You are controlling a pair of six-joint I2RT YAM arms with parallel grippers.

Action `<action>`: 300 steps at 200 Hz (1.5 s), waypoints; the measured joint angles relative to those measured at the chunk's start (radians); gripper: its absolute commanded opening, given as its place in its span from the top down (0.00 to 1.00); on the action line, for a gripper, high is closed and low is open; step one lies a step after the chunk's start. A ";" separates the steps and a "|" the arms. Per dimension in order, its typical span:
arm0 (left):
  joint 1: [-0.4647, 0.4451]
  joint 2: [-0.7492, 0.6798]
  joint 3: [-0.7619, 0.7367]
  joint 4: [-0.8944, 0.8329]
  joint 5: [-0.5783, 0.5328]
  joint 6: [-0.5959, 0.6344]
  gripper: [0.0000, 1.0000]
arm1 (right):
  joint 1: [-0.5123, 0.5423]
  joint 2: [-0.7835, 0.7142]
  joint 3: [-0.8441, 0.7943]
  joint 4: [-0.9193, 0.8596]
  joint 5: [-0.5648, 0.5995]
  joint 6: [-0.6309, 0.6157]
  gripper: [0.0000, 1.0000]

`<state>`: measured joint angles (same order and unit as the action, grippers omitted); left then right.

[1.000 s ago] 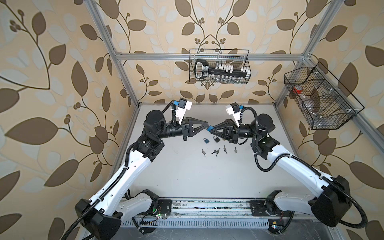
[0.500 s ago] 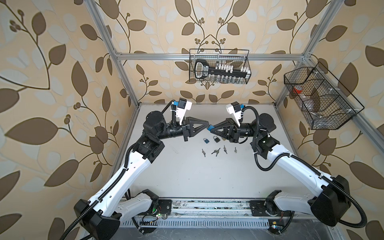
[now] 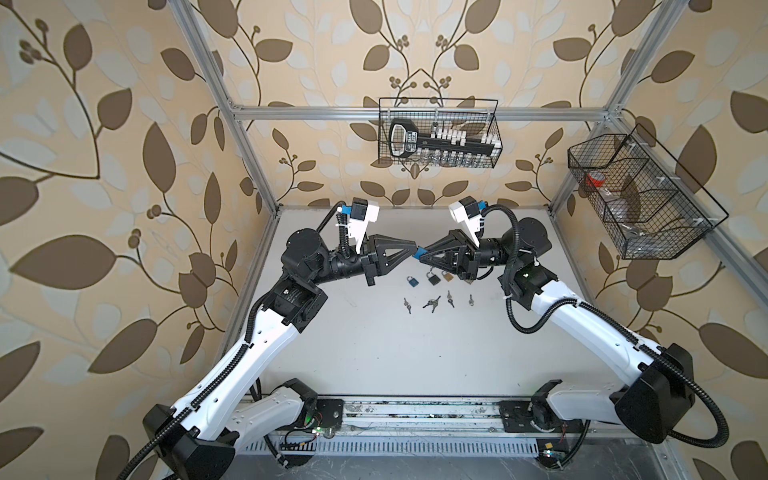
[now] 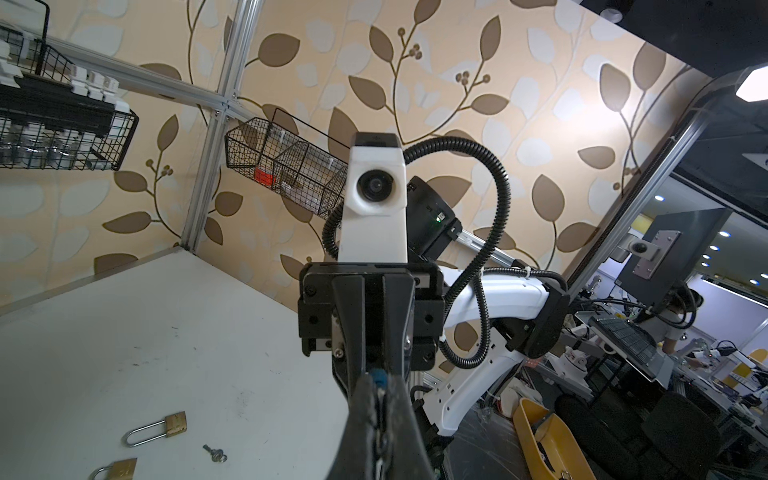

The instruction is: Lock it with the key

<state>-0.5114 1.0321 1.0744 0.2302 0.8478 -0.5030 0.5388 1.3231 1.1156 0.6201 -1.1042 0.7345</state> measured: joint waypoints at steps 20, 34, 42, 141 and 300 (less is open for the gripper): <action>-0.001 -0.004 -0.002 -0.010 -0.010 0.004 1.00 | -0.001 0.000 0.000 -0.006 -0.001 -0.002 1.00; -0.005 -0.007 -0.002 -0.018 -0.020 0.006 1.00 | -0.001 0.000 0.000 -0.011 -0.001 -0.008 1.00; -0.006 -0.008 -0.002 -0.021 -0.027 0.006 1.00 | -0.001 0.000 0.000 -0.019 0.000 -0.018 1.00; -0.024 -0.027 -0.002 -0.132 -0.145 -0.004 1.00 | 0.011 -0.167 -0.153 -0.248 0.189 -0.367 0.46; -0.024 -0.025 0.065 -0.421 -0.499 0.003 1.00 | 0.295 -0.095 -0.257 -0.171 1.112 -0.829 0.48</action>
<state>-0.5354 1.0069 1.1393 -0.1909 0.3492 -0.4995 0.8341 1.2278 0.8585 0.4496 0.0078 -0.0948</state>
